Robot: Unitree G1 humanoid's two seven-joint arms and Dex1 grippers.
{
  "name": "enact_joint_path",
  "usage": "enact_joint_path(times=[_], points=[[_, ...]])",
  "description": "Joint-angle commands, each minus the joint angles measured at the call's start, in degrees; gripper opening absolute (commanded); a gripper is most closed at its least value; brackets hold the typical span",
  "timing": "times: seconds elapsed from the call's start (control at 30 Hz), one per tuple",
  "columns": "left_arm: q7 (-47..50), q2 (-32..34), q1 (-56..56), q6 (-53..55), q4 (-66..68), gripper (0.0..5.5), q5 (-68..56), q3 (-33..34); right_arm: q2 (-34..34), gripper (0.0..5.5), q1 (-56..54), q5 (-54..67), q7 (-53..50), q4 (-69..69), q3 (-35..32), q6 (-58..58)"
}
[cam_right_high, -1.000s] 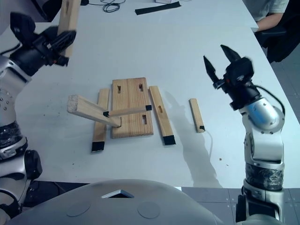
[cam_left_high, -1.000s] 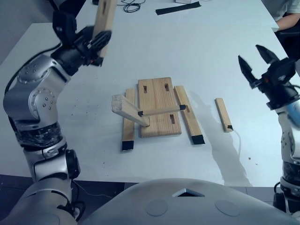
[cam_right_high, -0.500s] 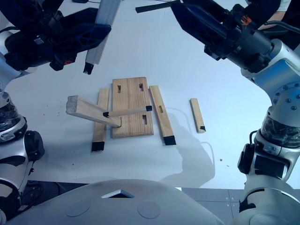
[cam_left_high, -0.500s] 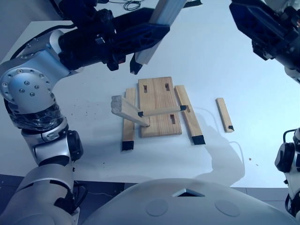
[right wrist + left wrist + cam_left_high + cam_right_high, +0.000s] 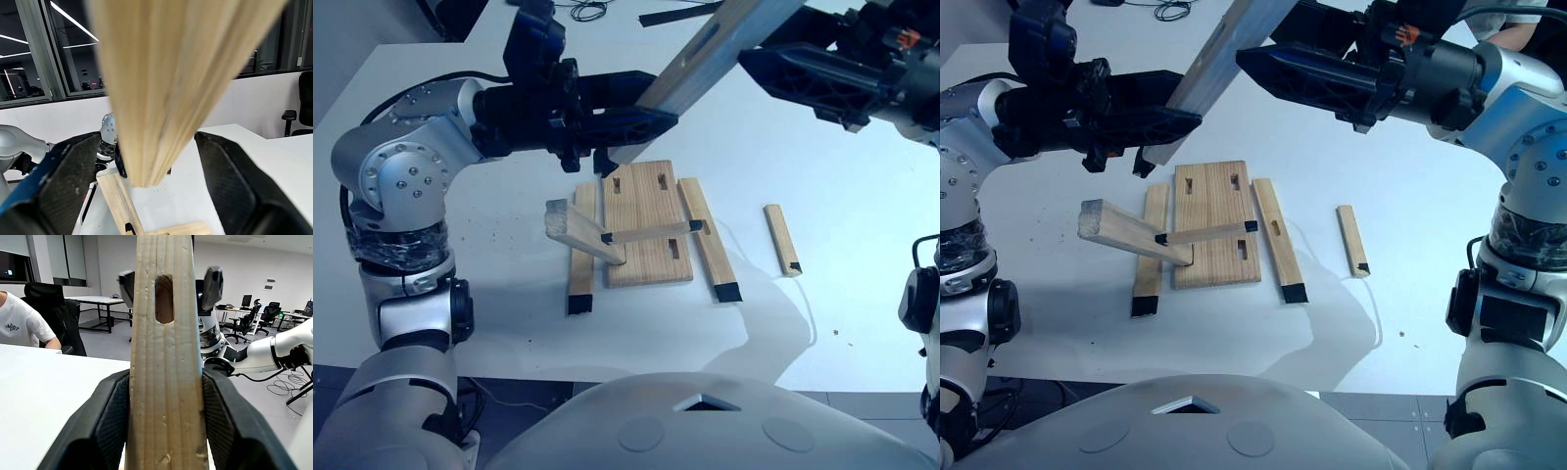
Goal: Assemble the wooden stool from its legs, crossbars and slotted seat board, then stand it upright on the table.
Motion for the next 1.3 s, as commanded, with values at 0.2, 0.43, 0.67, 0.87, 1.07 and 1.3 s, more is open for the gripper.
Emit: enact_joint_path(times=[0.2, 0.43, 0.67, 0.87, 1.07, 1.3], points=[[-0.8, 0.4, -0.1, -1.6, -1.2, 2.03, 1.4, -1.1, 0.8, 3.54, -2.3, -0.8, 2.0, -1.7, 1.5, 1.3], [-1.3, 1.3, 1.3, -1.5, -2.5, 2.03, 1.6, -1.6, 1.3, 3.54, -3.1, -2.0, 3.0, -1.5, 2.6, 1.2], [-1.3, 1.6, 2.6, -1.2, -3.6, 2.03, 1.3, -2.3, 1.9, 2.53, -3.4, -2.7, 3.0, -1.7, 2.8, 1.3], [-1.2, 1.6, 0.9, -1.9, -2.3, 2.03, 2.4, -2.7, 1.0, 2.03, -2.3, -4.7, 4.3, -3.0, 3.4, 1.0], [-1.1, 1.5, -1.4, -2.7, 0.6, 2.03, 3.9, -1.9, -1.2, 2.03, 0.2, -10.2, 7.8, -4.6, 5.4, -1.1], [-1.1, 0.7, -2.3, -3.4, 1.9, 2.03, 5.3, -1.8, -2.5, 2.03, 1.8, -14.3, 9.6, -4.1, 7.4, -4.7]])
